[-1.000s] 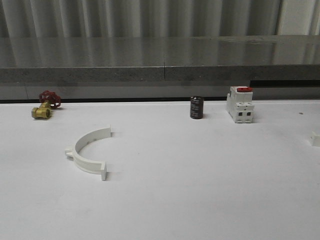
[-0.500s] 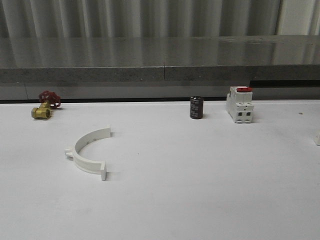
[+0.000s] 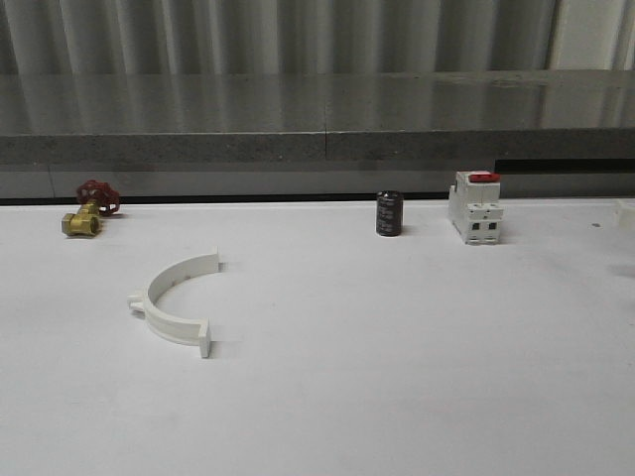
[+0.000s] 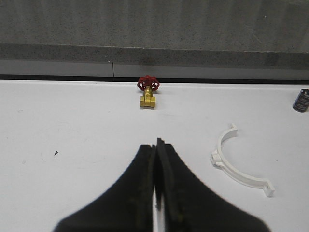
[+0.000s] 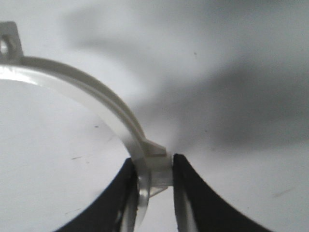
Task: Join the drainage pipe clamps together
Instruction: 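Carry the clamp half toward the placed half with the right gripper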
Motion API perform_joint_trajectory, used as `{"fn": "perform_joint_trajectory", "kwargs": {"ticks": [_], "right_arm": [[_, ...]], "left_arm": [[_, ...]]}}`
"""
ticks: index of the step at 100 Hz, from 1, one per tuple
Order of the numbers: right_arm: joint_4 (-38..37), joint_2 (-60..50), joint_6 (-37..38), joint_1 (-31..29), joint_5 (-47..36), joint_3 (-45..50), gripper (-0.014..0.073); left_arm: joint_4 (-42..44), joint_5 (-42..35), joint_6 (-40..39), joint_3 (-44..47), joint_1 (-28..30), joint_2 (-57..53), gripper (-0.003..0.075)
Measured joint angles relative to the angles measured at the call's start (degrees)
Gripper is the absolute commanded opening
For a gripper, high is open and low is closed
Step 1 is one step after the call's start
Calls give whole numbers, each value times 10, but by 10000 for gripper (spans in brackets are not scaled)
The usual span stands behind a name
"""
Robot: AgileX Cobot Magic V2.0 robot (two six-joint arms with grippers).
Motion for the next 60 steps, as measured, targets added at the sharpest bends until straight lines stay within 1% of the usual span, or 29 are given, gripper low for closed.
{"fn": "perform_joint_trajectory", "kwargs": {"ticks": [21, 37, 60], "right_arm": [[0, -3, 11, 78, 61, -91, 26], [0, -3, 42, 138, 83, -126, 26], [0, 18, 62, 212, 109, -169, 26]], "left_arm": [[0, 0, 0, 0, 0, 0, -21], [0, 0, 0, 0, 0, 0, -21], [0, 0, -3, 0, 0, 0, -21]]}}
